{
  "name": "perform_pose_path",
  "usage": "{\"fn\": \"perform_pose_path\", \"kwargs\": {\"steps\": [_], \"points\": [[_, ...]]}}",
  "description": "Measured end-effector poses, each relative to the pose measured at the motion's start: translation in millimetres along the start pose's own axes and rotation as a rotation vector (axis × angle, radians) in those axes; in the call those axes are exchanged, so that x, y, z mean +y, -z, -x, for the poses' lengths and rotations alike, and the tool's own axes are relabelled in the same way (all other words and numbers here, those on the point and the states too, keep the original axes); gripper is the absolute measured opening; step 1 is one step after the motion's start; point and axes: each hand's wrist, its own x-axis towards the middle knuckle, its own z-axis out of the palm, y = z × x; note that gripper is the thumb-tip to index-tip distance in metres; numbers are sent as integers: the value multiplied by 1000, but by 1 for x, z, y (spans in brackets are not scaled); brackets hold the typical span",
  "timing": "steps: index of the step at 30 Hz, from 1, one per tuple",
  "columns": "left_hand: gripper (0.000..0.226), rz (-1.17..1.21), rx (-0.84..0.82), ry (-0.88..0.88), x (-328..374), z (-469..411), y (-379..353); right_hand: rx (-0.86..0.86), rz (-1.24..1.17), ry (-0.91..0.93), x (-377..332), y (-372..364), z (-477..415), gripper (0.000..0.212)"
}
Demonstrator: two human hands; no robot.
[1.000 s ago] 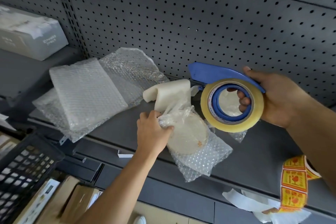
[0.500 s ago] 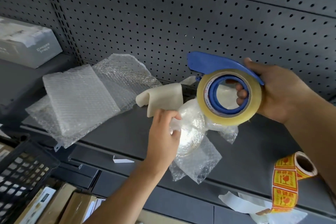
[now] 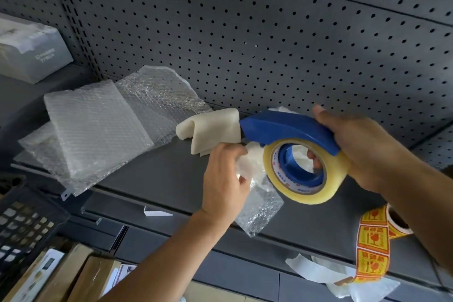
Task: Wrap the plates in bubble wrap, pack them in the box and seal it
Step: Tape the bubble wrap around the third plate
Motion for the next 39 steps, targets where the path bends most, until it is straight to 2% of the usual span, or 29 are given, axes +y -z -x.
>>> {"fn": "perform_pose_path", "kwargs": {"steps": [6, 11, 18, 23, 27, 30, 39], "points": [[63, 216, -23, 234, 2, -6, 3, 17, 14, -32, 13, -4, -4, 53], [49, 274, -142, 363, -2, -13, 9, 24, 32, -45, 17, -9, -8, 52], [73, 406, -175, 389, 4, -17, 18, 33, -22, -60, 20, -15, -11, 50], [53, 399, -146, 362, -1, -17, 15, 36, -66, -66, 22, -17, -11, 48], [56, 307, -134, 367, -1, -20, 13, 31, -84, -87, 26, -18, -13, 49], [48, 317, -122, 402, 2, -19, 9, 15, -106, -92, 27, -19, -13, 49], [46, 321, -60, 450, -1, -20, 7, 12, 46, 6, 30, -23, -6, 56]]}}
